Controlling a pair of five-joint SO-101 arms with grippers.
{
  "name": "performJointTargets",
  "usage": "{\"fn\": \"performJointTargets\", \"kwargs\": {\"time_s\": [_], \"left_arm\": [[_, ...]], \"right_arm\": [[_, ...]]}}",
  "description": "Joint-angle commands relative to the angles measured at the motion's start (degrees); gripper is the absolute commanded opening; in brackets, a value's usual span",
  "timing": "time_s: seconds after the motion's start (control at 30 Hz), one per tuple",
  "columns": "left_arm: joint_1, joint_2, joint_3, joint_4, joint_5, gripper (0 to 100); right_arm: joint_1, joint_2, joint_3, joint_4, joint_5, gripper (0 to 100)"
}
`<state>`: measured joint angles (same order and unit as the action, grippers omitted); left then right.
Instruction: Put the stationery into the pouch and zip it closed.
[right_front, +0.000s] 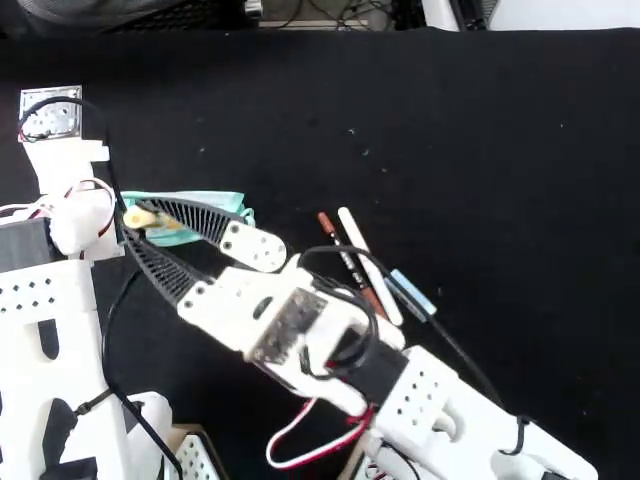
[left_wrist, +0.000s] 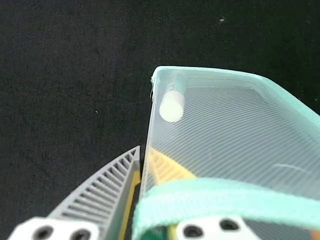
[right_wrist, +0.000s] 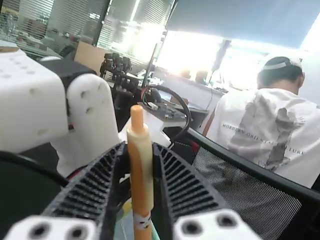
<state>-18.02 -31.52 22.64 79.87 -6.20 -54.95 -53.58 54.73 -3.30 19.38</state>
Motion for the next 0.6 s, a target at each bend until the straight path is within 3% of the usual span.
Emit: {"fn": "performJointTargets", "kwargs": {"time_s": [0.0,0.3,0.47,0.57], "left_arm": [[-0.4,1.14,1.71,-0.79,0.18,3],[-0.48,1.14,1.71,-0.7,0.18,3],[-0.66,1.14,1.71,-0.79,0.09,3],[-0.66,1.14,1.71,-0.88,0.09,3]], "right_arm": [[2.2,1.89,0.84,-1.41,0.26,1.2],[4.75,8.31,4.26,2.11,0.26,1.6],[4.4,8.57,-8.04,21.98,-0.62,17.8],[4.57,8.57,-17.19,33.76,-6.15,19.7]]}}
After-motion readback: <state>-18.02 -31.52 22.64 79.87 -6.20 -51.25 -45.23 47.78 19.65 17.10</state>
